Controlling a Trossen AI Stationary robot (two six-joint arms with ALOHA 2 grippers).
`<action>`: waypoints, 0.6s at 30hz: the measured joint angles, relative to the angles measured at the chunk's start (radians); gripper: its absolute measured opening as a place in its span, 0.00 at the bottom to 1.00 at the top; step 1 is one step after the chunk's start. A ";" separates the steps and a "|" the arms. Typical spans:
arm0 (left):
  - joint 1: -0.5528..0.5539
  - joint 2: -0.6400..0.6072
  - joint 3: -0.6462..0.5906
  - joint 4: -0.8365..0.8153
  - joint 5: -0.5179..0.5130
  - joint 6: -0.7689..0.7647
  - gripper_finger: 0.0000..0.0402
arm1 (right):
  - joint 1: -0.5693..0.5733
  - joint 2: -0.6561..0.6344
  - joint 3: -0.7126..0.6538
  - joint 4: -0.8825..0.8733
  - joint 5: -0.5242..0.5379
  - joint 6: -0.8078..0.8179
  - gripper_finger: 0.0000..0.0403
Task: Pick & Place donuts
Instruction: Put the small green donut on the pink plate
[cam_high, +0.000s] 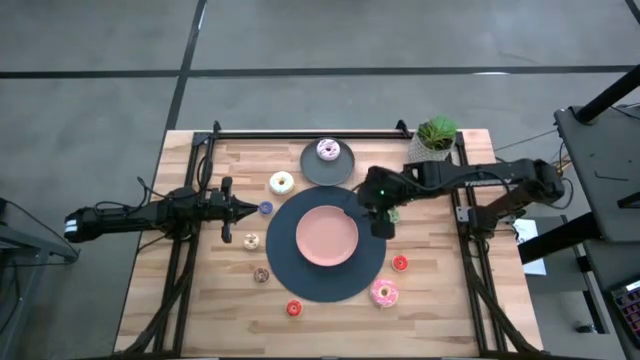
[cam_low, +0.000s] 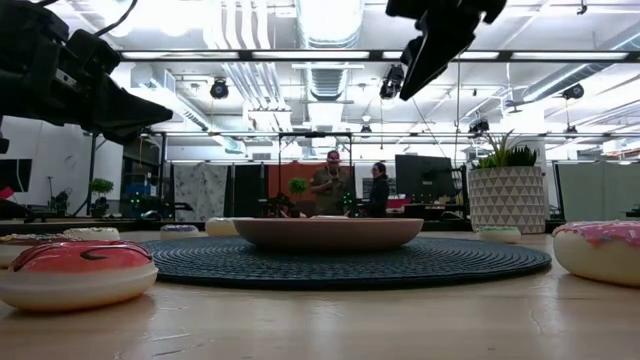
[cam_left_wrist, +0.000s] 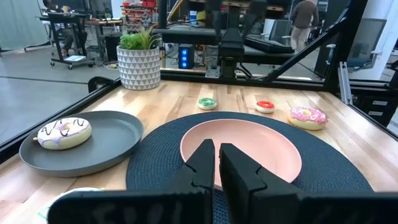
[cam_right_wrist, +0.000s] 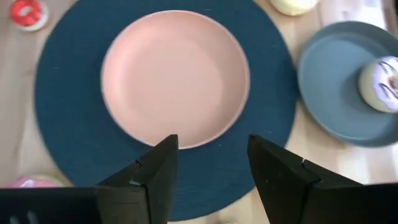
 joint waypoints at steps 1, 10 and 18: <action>0.000 0.000 0.000 0.000 0.000 0.000 0.00 | 0.014 0.000 0.000 0.000 0.000 0.000 0.46; 0.000 0.000 0.000 0.001 0.000 0.000 0.00 | 0.144 -0.034 -0.006 -0.017 -0.001 -0.022 0.46; 0.000 0.000 0.000 0.002 0.000 0.000 0.00 | 0.259 -0.120 -0.026 -0.074 0.003 -0.068 0.46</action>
